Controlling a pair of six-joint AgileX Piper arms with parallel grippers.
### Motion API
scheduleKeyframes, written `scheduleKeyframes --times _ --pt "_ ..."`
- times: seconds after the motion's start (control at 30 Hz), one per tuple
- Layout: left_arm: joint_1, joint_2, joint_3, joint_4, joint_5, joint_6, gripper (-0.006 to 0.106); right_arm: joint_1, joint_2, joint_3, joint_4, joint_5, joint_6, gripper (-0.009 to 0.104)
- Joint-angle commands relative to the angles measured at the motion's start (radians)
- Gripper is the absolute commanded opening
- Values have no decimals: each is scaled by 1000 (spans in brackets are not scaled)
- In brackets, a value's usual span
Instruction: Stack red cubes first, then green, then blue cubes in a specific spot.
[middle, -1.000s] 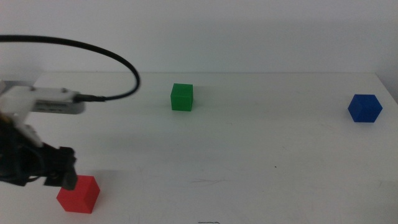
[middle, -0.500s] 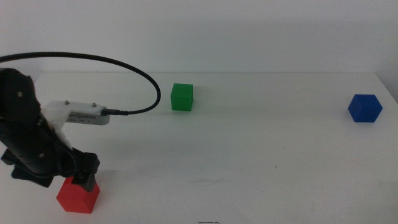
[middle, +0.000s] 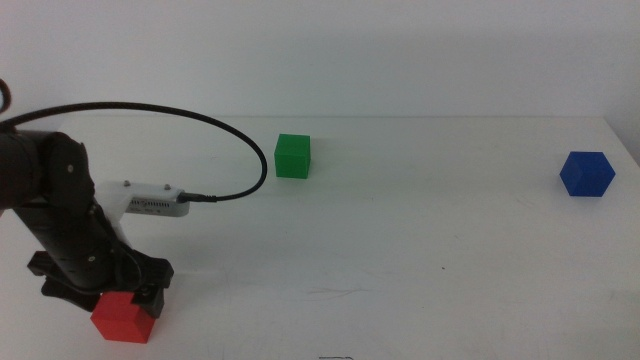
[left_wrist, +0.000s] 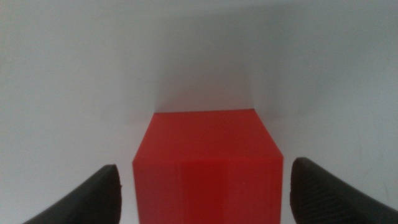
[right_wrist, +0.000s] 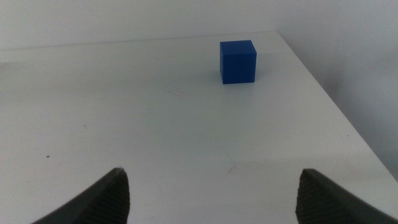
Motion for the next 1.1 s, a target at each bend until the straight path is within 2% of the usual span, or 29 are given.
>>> scheduleKeyframes --times 0.0,0.17,0.4,0.57,0.67,0.83,1.07 --pt "-6 -17 -30 -13 -13 -8 88 2 -23 -18 -10 -73 -9 75" --pt "-6 -3 -30 -13 -26 -5 76 2 -23 -18 -10 -73 -9 75" --pt "-6 -3 -30 -22 -24 -5 39 2 -23 -18 -10 -73 -9 75" --pt "-6 -27 -34 -106 18 -13 15 2 -23 -18 -10 -73 -9 75" --pt "-22 -38 -79 -138 80 -105 6 2 -23 -18 -10 -73 -9 75" --pt "-132 -30 -216 -49 144 -308 3 2 -23 -18 -10 -73 -9 75" --pt "-294 116 -482 -51 261 -435 8 2 -23 -18 -10 -73 -9 75"
